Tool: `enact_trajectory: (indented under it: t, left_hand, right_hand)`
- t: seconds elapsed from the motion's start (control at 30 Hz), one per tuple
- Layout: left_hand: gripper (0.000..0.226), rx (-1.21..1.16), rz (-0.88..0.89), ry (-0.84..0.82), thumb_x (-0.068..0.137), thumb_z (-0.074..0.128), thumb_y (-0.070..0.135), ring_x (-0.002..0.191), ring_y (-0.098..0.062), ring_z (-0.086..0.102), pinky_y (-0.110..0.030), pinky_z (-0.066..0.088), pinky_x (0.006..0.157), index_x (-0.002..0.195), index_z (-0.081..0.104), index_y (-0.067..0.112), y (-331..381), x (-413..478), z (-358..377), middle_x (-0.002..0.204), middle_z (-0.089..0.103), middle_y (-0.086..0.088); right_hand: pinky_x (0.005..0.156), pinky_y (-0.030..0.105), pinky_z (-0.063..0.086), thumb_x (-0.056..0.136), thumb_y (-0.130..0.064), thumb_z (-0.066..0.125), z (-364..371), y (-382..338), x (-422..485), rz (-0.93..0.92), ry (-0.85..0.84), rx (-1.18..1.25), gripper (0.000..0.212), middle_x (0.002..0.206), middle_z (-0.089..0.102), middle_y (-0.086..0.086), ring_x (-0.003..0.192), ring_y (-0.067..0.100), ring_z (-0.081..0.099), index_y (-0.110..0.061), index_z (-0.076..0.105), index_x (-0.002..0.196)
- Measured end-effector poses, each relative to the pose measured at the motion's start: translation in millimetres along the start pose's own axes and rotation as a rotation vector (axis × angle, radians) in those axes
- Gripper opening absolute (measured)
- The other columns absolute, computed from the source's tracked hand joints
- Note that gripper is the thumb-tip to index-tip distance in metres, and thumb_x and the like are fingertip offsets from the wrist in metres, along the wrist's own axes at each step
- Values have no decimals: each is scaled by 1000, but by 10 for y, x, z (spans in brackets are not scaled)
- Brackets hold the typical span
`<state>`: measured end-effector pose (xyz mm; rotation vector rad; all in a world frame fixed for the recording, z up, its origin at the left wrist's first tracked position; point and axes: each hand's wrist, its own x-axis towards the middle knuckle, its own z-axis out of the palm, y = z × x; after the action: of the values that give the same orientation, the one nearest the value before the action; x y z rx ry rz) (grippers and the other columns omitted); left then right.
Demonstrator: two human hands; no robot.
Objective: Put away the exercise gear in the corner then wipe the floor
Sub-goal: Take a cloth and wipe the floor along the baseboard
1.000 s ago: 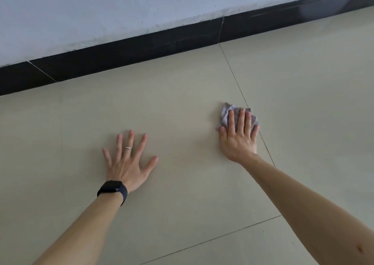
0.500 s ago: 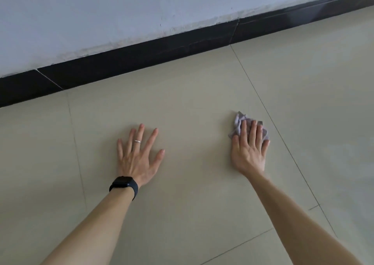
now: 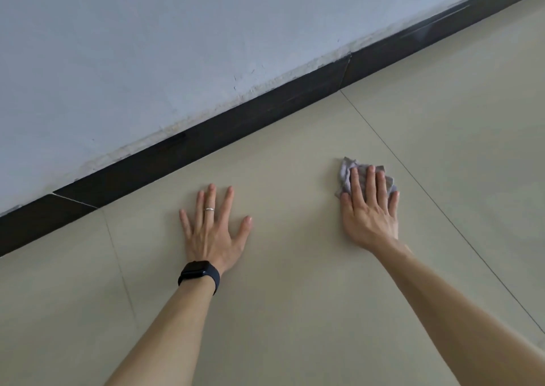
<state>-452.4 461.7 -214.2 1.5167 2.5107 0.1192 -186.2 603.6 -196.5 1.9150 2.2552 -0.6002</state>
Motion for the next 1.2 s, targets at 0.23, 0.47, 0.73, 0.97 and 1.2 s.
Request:
enact_trajectory:
  t: [0.23,0.47,0.73,0.97,1.2]
  left_hand:
    - [74,22,-10,10,89,24,72,153,-17,1,-57,7,121,155,5,45,-42,235,-28,166,-4,6]
    - [75,47,-32,-15,88,23,73,153,-17,0,-56,9,121,155,4,45,-22,238,-46,166,-5,7]
    - [77,47,-29,-27,87,25,74,153,-20,3,-58,11,120,156,11,43,-37,340,-32,167,-1,4]
    - [77,11,-26,-35,88,28,74,153,-19,-1,-58,7,120,156,10,43,-15,328,-56,167,-3,5]
    - [76,-33,-30,-20,88,32,71,153,-18,0,-58,6,120,155,11,44,-34,304,-25,167,-1,5]
  right_hand:
    - [121,38,-11,102,-54,7,-129,105,101,-325,-36,-99,54,162,-23,-15,147,6,-27,-48,-10,154]
    - [122,49,-9,103,-50,16,-637,-35,1581,42,37,19,59,166,-17,-5,151,13,-20,-38,-4,158]
    - [121,47,-14,105,-47,15,-212,-1234,1337,-266,17,12,61,165,-17,-1,150,16,-22,-26,-4,159]
    - [122,51,-6,104,-50,13,-489,-609,1465,-108,-14,-22,57,165,-19,-7,150,12,-22,-40,-8,157]
    - [123,48,-4,105,-48,18,112,-715,-49,-472,-76,-125,56,167,-9,-5,152,14,-15,-38,1,158]
